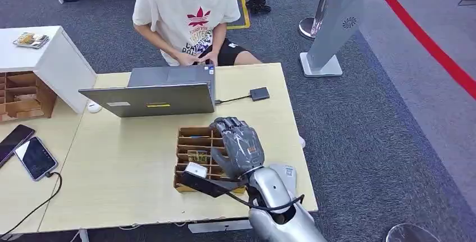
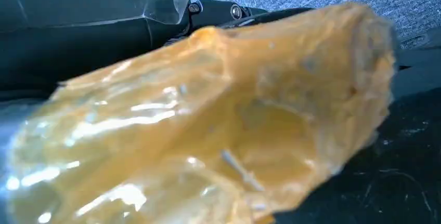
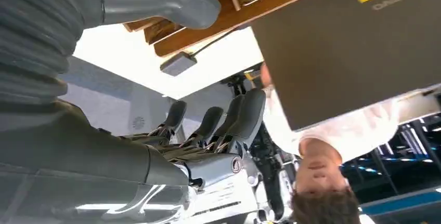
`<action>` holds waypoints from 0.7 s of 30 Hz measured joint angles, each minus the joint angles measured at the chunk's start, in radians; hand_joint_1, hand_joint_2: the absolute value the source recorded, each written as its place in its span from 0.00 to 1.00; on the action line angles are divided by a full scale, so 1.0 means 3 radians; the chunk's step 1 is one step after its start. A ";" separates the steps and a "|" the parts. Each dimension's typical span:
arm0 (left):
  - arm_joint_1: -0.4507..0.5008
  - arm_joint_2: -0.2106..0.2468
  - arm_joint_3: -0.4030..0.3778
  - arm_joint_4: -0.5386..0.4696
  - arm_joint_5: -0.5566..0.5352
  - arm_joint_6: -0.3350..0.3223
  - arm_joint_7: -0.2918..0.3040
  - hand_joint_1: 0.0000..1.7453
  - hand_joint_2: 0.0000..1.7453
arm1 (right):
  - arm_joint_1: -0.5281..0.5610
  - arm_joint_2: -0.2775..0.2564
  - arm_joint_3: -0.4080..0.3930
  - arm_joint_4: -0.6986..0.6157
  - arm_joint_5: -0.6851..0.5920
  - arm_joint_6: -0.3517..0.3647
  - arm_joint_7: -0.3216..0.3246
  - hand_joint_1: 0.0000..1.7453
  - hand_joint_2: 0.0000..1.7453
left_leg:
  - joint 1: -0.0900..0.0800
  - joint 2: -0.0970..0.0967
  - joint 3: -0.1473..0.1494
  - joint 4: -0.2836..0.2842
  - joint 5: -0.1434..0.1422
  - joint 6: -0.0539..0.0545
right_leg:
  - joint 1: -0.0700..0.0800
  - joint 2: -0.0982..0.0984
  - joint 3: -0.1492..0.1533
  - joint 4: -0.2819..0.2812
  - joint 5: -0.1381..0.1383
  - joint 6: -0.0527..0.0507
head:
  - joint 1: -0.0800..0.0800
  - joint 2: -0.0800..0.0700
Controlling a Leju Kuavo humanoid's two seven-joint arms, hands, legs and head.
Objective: Pass the card to the sensor for recognition and then transmit it.
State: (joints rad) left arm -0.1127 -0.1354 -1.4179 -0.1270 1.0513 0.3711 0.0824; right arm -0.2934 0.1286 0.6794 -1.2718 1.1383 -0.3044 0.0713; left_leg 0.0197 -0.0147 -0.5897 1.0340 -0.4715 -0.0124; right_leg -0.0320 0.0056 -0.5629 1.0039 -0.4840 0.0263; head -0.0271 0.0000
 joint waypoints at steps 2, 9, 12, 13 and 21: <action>-0.0002 0.0001 -0.0028 0.0000 -0.0008 0.0000 0.0005 0.00 0.00 | -0.0007 0.0018 -0.0035 0.0049 0.0001 0.0018 0.0003 0.41 1.00 | 0.0000 0.0000 0.0000 0.0000 0.0000 0.0000 | 0.0000 0.0000 0.0000 0.0000 0.0000 0.0000 | 0.0000 0.0000; -0.0008 0.0001 -0.0084 0.0000 -0.0041 0.0000 0.0024 0.00 0.00 | -0.0069 0.0066 -0.0118 0.0207 0.0005 0.0032 0.0014 0.49 1.00 | 0.0000 0.0000 0.0000 0.0000 0.0000 0.0000 | 0.0000 0.0000 0.0000 0.0000 0.0000 0.0000 | 0.0000 0.0000; -0.0011 0.0001 -0.0113 0.0000 -0.0039 0.0001 0.0025 0.00 0.00 | -0.0099 0.0076 -0.0167 0.0295 0.0014 0.0027 0.0028 0.45 1.00 | 0.0000 0.0000 0.0000 0.0000 0.0000 0.0000 | 0.0000 0.0000 0.0000 0.0000 0.0000 0.0000 | 0.0000 0.0000; -0.0012 0.0001 -0.0116 0.0000 -0.0039 0.0001 0.0025 0.00 0.00 | -0.0104 0.0081 -0.0194 0.0326 0.0018 0.0024 0.0032 0.45 1.00 | 0.0000 0.0000 0.0000 0.0000 0.0000 0.0000 | 0.0000 0.0000 0.0000 0.0000 0.0000 0.0000 | 0.0000 0.0000; -0.0022 0.0001 -0.0162 0.0000 -0.0034 0.0001 0.0028 0.00 0.00 | -0.0123 0.0093 -0.0332 0.0497 0.0052 -0.0004 0.0037 0.44 1.00 | 0.0000 0.0000 0.0000 0.0000 0.0000 0.0000 | 0.0000 0.0000 0.0000 0.0000 0.0000 0.0000 | 0.0000 0.0000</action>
State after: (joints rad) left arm -0.1193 -0.1350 -1.4664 -0.1270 1.0411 0.3716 0.0908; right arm -0.3301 0.1564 0.5799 -1.1227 1.1539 -0.3056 0.0824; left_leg 0.0197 -0.0148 -0.5896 1.0341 -0.4714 -0.0124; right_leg -0.0320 0.0057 -0.5629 1.0039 -0.4839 0.0263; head -0.0271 0.0000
